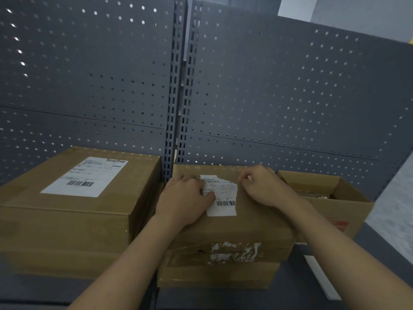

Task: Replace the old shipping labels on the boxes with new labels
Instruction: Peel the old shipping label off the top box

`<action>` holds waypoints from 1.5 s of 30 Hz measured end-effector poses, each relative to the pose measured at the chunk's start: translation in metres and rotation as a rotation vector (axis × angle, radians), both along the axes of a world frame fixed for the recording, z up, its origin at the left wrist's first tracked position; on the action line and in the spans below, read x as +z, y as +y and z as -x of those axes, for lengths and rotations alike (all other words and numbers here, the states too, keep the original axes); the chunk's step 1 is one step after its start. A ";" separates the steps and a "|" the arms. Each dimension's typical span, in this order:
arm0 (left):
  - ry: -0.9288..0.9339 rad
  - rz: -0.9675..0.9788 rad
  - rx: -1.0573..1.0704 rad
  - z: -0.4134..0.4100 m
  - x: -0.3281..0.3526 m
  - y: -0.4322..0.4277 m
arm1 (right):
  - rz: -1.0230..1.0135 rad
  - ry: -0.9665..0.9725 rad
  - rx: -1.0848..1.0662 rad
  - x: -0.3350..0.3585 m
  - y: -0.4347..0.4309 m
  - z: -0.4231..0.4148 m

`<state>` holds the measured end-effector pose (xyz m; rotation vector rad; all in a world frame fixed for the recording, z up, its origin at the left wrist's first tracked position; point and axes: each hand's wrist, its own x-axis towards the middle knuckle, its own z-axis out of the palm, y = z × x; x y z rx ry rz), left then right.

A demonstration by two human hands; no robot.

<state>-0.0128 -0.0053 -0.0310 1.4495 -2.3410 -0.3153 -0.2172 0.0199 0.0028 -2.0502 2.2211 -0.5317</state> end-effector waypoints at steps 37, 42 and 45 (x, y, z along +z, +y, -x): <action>0.001 0.016 0.005 0.002 0.000 0.003 | 0.055 0.152 -0.032 -0.020 -0.010 -0.003; -0.012 0.013 0.010 0.002 0.000 0.003 | 0.078 0.308 0.021 -0.022 -0.010 -0.012; -0.015 0.017 0.014 0.003 0.000 0.003 | 0.085 0.395 0.032 -0.019 -0.008 -0.017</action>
